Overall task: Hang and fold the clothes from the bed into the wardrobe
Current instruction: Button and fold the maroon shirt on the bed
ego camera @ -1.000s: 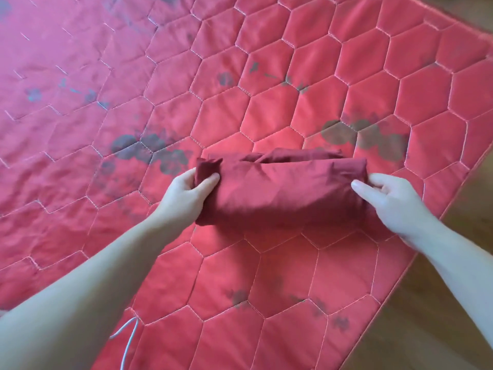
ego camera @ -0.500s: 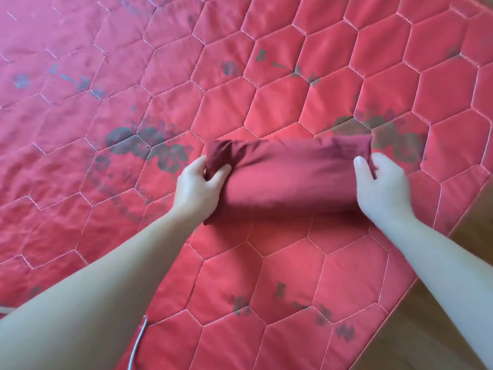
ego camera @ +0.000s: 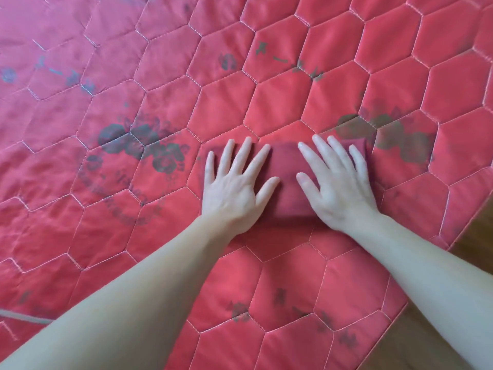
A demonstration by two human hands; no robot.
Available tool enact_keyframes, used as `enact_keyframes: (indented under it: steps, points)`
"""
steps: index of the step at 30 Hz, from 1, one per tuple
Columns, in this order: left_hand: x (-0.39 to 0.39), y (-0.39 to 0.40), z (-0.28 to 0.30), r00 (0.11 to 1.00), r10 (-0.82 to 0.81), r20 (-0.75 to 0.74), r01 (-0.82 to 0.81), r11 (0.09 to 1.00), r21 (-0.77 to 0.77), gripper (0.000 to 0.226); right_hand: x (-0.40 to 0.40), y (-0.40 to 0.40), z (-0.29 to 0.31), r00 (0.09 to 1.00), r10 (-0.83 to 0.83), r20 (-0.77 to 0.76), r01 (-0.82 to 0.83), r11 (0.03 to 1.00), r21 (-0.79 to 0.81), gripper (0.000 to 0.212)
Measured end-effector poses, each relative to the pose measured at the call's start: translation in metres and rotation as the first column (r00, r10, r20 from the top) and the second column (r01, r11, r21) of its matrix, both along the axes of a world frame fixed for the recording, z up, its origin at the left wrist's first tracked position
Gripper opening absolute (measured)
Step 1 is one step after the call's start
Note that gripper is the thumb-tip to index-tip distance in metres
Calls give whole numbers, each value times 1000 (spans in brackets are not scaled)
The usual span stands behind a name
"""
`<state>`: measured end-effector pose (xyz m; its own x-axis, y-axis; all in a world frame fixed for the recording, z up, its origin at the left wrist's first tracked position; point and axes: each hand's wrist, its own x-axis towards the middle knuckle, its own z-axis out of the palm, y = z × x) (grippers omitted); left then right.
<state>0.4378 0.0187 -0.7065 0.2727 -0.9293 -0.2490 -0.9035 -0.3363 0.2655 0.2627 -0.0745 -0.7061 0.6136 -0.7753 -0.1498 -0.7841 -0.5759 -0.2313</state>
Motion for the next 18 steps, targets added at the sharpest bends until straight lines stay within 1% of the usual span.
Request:
enact_keyframes:
  steps: [2,4,6,8,10,11,12,13,14,15,16,17,18]
  points:
    - [9,10,-13,999,52,5,-53,998,42,68,-9,-7,-11,999,-5,-33,5,1000,-7,61]
    - [14,17,-15,996,92,-11,-91,995,44,69,-14,-11,-13,1000,-11,-22,12,1000,15,60]
    - [13,24,-13,984,172,-38,-171,985,26,72,-18,-10,-11,998,-65,9,65,997,28,60]
    - [3,32,-5,945,307,-112,-309,951,1,74,-24,-3,-7,978,-203,41,203,979,11,61]
    - [-12,38,8,856,465,-225,-479,878,-11,72,-30,6,1,910,-406,81,404,914,43,65]
    - [-18,39,16,790,549,-271,-572,820,-5,71,-33,11,6,853,-507,124,497,861,105,66]
    - [-22,39,21,704,634,-322,-665,747,18,71,-34,15,12,776,-605,180,574,795,198,64]
    - [-23,37,26,583,717,-382,-755,652,69,70,-35,16,17,687,-691,225,627,720,297,61]
    - [-22,33,31,424,787,-449,-829,536,156,71,-35,15,23,616,-754,229,659,652,375,58]
    - [-19,27,36,240,828,-506,-871,414,265,74,-34,13,27,581,-790,196,677,602,423,56]
    - [-16,21,40,80,841,-535,-873,318,370,78,-34,10,32,572,-807,147,684,569,456,57]
    - [-13,14,44,-31,846,-532,-848,259,462,82,-33,6,35,573,-814,94,687,540,487,59]
    - [-9,8,48,-88,856,-510,-816,231,529,82,-31,1,39,575,-817,39,687,509,518,63]
